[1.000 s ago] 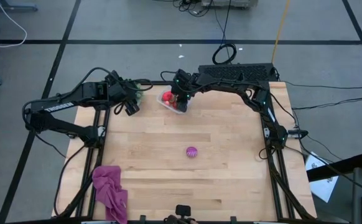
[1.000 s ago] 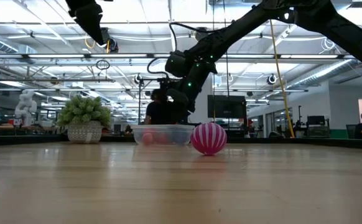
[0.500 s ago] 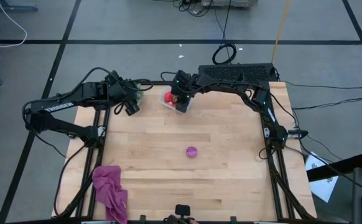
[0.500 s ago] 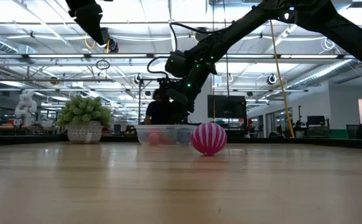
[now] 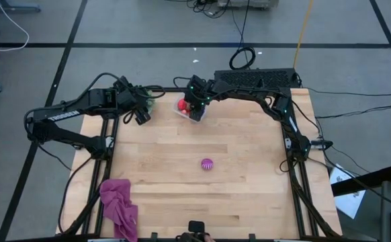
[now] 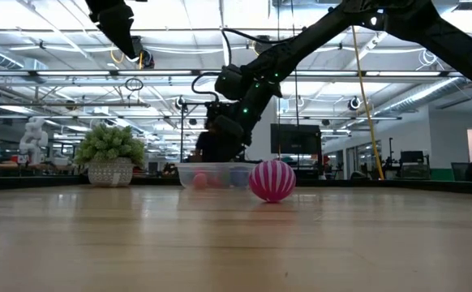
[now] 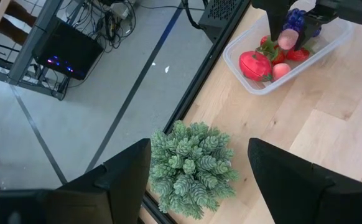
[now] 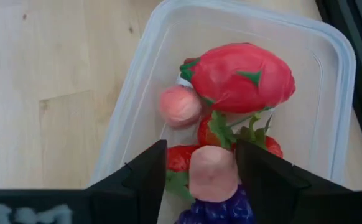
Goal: Pick and placing Produce into tupperware
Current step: Put the pink peach into the transparent bin, then put the purple onion into the transparent bin
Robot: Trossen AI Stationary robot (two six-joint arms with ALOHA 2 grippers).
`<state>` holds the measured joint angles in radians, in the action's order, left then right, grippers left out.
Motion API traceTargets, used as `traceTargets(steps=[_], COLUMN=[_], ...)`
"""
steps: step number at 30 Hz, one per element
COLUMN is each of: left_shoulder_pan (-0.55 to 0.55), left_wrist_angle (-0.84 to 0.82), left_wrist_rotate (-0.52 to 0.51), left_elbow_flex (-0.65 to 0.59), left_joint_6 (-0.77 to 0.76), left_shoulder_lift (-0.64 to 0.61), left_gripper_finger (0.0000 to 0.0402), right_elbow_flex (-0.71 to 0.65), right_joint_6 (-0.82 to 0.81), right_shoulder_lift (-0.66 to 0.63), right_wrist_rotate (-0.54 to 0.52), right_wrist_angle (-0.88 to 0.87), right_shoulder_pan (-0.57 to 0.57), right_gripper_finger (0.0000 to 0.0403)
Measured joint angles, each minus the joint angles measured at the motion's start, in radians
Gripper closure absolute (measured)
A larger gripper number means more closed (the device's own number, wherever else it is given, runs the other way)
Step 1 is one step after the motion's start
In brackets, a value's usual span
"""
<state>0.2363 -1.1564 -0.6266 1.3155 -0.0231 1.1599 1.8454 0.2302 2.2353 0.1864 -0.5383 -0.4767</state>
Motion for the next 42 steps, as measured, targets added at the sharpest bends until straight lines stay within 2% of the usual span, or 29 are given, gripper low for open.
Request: traceTargets(steps=[10, 16, 19, 22, 28, 34, 38, 42], left_shoulder_pan=[0.0, 0.0, 0.0, -0.004, -0.033, -0.159, -0.295, -0.402], left_wrist_angle=[0.0, -0.001, -0.001, -0.001, 0.007, 0.126, 0.265, 0.397], left_wrist_rotate=[0.0, 0.019, 0.07, 0.122, 0.261, 0.441, 0.469, 0.47], left_elbow_flex=[0.0, 0.0, 0.0, 0.0, 0.0, 0.0, 0.0, 0.0], left_joint_6=[0.0, -0.006, -0.009, -0.024, -0.112, -0.24, -0.267, -0.21], left_shoulder_lift=[0.0, 0.0, 0.0, 0.0, 0.0, 0.046, 0.135, 0.27], left_gripper_finger=[0.0128, 0.0128, 0.0128, 0.0128, 0.0128, 0.0128, 0.0128, 0.0128], right_elbow_flex=[0.03, 0.074, 0.074, 0.076, 0.075, 0.074, 0.045, -0.019], right_joint_6=[0.016, 0.071, 0.07, 0.047, -0.098, -0.279, -0.326, -0.321], right_shoulder_lift=[-0.012, -0.108, -0.204, -0.32, -0.523, -0.676, -0.762, -0.842], right_wrist_rotate=[-0.011, -0.138, -0.187, -0.19, -0.189, -0.204, -0.283, -0.321], right_wrist_angle=[0.002, -0.06, -0.171, -0.327, -0.638, -0.831, -0.867, -0.857], right_shoulder_pan=[0.0, 0.011, 0.033, 0.072, 0.159, 0.193, 0.19, 0.182], right_gripper_finger=[0.0214, 0.0214, 0.0214, 0.0214, 0.0214, 0.0214, 0.0218, 0.0219])
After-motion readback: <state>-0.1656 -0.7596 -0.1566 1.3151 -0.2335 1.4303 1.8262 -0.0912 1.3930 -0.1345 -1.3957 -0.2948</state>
